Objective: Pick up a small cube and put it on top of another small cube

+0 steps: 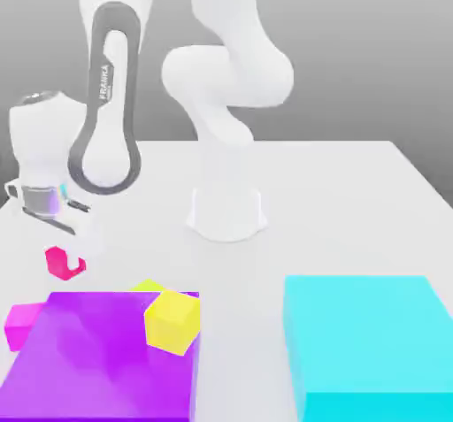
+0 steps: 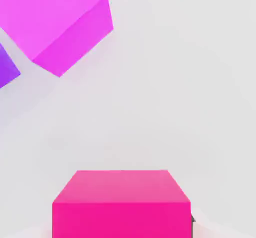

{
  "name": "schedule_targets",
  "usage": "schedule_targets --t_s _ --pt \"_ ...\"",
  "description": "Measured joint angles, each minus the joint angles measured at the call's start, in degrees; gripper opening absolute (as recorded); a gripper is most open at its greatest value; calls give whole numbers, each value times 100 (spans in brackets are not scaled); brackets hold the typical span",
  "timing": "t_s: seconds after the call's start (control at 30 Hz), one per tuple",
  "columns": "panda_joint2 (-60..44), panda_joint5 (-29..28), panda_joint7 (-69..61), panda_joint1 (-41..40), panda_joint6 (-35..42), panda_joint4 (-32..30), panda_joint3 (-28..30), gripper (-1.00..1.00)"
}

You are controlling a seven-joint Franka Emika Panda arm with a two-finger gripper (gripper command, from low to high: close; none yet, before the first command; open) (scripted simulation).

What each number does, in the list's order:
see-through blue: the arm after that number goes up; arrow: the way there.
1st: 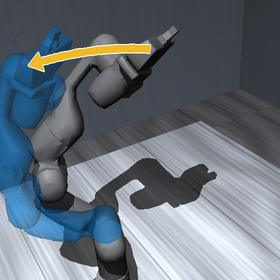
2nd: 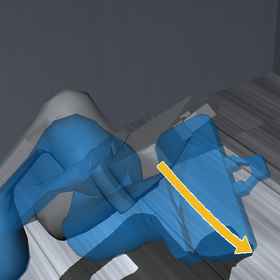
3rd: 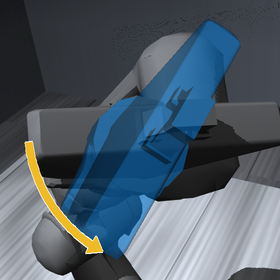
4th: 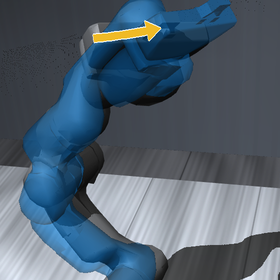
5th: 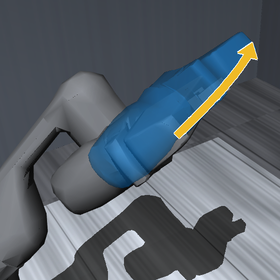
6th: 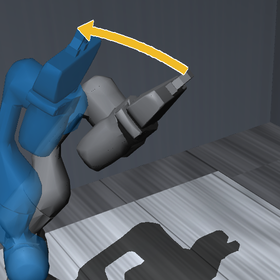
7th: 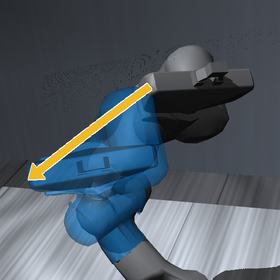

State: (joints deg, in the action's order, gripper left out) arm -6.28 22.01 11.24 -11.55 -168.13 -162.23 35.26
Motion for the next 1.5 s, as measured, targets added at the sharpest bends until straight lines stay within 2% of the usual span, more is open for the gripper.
schedule_targets --t_s 0.1,0.23,0.3,0.6,0.8,1.1,1.5 --pt "247 -833 579 123 97 -114 349 -100" --pt "530 -1852 1259 -6 235 -260 538 -100" --pt "558 -1856 1176 -65 297 -300 459 -100" --pt "581 -1055 71 422 576 -387 39 -100" --pt "741 -906 -406 722 748 -449 -100 -100" --pt "1173 -1309 -688 952 956 -564 -265 -100" --pt "1889 -2523 -609 798 1236 -712 -812 -100"
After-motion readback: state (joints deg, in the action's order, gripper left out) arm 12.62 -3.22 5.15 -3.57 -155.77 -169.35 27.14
